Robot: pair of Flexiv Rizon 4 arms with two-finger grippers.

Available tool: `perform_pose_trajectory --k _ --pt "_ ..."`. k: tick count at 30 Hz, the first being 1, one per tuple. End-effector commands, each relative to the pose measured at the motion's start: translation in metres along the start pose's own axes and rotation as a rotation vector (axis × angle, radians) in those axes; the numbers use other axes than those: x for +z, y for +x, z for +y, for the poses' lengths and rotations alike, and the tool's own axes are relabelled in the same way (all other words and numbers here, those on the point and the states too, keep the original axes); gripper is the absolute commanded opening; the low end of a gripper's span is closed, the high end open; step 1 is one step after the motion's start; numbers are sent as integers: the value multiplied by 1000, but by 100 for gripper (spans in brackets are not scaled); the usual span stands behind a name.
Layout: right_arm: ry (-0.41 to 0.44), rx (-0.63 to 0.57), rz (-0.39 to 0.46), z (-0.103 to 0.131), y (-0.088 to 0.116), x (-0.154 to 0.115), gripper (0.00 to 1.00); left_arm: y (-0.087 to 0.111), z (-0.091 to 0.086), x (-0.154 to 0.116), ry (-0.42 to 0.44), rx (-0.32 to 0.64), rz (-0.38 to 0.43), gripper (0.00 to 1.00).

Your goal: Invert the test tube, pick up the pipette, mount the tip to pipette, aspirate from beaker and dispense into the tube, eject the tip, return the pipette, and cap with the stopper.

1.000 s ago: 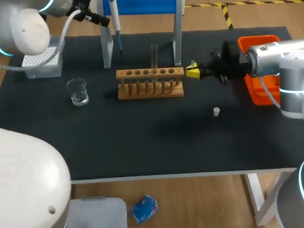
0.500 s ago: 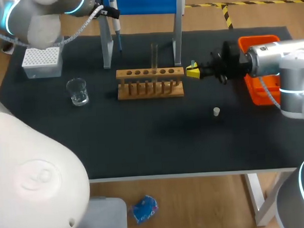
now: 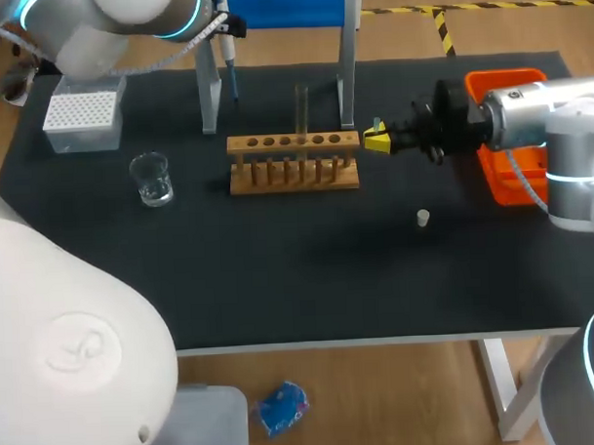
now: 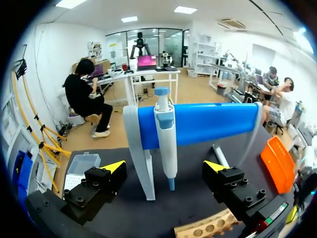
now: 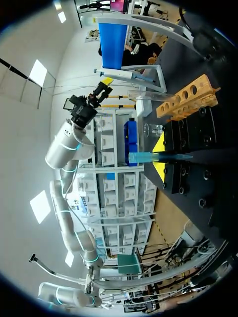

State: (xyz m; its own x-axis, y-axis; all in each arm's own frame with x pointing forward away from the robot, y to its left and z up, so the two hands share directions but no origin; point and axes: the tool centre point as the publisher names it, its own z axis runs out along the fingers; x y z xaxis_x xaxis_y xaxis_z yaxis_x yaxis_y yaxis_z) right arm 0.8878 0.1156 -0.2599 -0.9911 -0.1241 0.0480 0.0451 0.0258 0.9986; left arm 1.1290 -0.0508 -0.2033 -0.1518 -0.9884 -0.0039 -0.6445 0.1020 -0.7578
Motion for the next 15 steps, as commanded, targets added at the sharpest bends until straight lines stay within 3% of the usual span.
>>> perform_pose_trajectory --k 1,15 --pt "1 -1 -1 0 0 0 0 2 -5 12 7 -11 -71 100" --pt "1 -1 -1 0 0 0 0 14 -17 8 43 -87 -113 100"
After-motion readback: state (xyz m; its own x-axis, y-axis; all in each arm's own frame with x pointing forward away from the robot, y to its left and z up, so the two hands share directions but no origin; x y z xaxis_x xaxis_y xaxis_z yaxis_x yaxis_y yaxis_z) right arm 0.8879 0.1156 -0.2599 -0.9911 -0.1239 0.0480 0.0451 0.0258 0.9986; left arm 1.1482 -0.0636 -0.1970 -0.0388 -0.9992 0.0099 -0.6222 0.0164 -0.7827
